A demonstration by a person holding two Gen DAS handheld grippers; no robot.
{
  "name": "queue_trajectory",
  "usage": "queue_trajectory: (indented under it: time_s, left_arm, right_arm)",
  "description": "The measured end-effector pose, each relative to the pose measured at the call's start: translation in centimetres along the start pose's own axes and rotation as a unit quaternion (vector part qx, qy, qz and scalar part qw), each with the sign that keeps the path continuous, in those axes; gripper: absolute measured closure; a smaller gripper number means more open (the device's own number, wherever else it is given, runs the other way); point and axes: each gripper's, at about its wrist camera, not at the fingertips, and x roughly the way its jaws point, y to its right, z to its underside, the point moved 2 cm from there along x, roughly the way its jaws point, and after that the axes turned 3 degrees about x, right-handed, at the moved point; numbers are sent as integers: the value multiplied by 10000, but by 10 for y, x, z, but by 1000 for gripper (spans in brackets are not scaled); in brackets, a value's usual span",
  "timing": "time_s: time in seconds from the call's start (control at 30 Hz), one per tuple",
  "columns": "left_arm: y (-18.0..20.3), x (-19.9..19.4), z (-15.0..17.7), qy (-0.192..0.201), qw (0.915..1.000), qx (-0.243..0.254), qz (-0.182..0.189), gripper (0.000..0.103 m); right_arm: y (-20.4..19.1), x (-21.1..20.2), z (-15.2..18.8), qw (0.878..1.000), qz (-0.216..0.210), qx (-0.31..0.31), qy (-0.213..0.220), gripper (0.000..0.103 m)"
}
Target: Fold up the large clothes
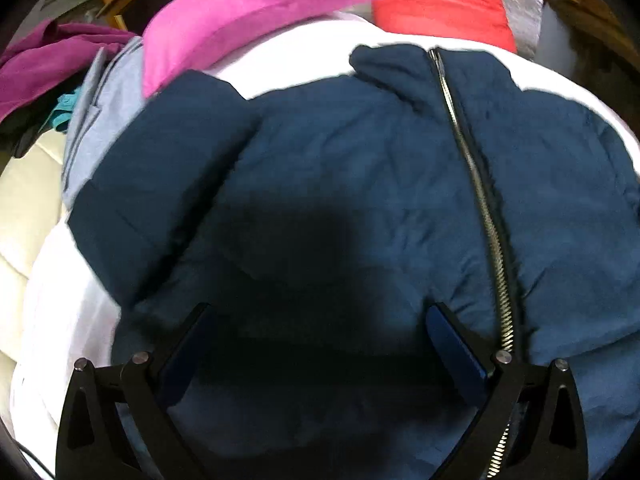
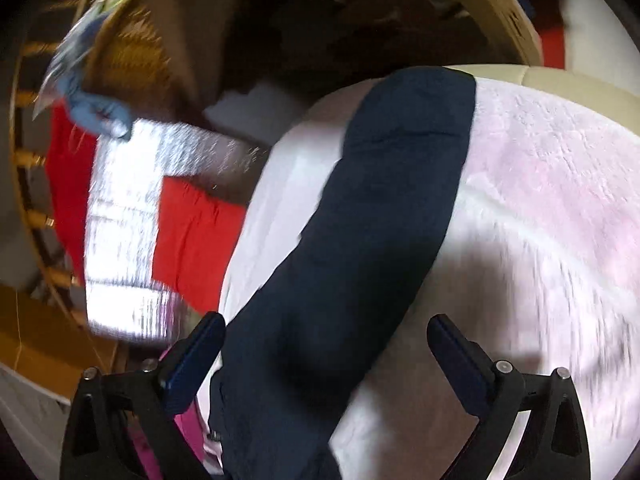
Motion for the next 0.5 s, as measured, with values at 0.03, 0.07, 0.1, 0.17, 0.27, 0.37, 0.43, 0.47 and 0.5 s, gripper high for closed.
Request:
queue_trajectory:
  time_s: [0.03, 0.07, 0.1, 0.17, 0.27, 0.37, 0.43, 0.47, 0.5]
  left_arm:
    - [-1, -2, -1, 23, 10000, -57, 41, 0]
    - [-2, -2, -1, 1, 9999, -76, 97, 0]
    - [-3, 1, -1, -35, 9998, -88, 170, 0]
    - [-8, 5, -1, -88, 9990, -262, 354, 0]
    - [-10, 6, 1, -116, 9983, -315, 467, 0]
    - [-11, 8, 3, -171, 9983, -287, 474, 0]
    - [-9, 9, -4, -251, 9981, -246, 504, 0]
    - [-9, 9, -6, -338, 9978, -191, 537, 0]
    - [-9, 13, -13, -421, 9972, -153, 595, 0]
  right_arm:
    - [3, 3, -4, 10000, 41, 60, 13, 6]
    - [6, 9, -10, 9999, 67, 150, 26, 8]
    - [8, 14, -15, 9997, 40, 230, 6, 10]
    - [15, 27, -22, 9993, 74, 360, -28, 23]
    - [14, 38, -29, 9995, 228, 230, 24, 61]
    - [11, 43, -28, 9993, 341, 134, 86, 78]
    - [-6, 37, -22, 9992, 298, -184, 182, 81]
    - [-17, 31, -16, 9985, 290, -397, 232, 81]
    - [-31, 26, -11, 9973, 235, -626, 297, 81]
